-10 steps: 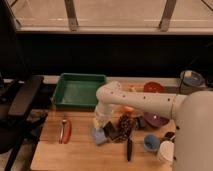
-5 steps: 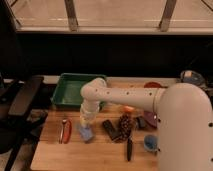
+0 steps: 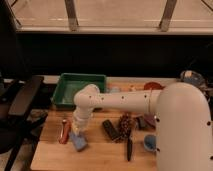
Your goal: Wipe table surface with sponge
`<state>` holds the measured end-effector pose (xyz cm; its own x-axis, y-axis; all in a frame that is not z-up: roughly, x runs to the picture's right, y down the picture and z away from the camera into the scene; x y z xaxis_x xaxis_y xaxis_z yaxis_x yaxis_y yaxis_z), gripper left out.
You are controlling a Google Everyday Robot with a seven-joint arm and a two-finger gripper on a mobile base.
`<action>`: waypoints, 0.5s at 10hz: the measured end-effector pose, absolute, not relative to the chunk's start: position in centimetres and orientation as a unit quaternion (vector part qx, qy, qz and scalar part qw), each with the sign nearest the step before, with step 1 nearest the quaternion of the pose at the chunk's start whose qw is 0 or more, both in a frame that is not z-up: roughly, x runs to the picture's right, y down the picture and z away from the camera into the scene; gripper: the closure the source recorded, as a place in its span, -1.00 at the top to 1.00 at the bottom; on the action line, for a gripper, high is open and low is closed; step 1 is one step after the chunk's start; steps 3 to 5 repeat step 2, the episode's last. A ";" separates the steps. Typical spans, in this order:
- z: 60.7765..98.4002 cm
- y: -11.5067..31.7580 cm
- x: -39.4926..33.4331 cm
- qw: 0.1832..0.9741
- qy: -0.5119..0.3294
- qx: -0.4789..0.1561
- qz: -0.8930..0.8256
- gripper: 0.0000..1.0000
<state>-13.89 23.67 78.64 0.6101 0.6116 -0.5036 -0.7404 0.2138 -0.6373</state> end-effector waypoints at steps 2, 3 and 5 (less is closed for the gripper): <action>78.1 25.0 -10.7 0.767 0.089 -0.449 0.450 -1.00; 78.1 25.0 -10.7 0.767 0.089 -0.449 0.450 -1.00; 78.1 25.0 -10.7 0.767 0.089 -0.449 0.450 -1.00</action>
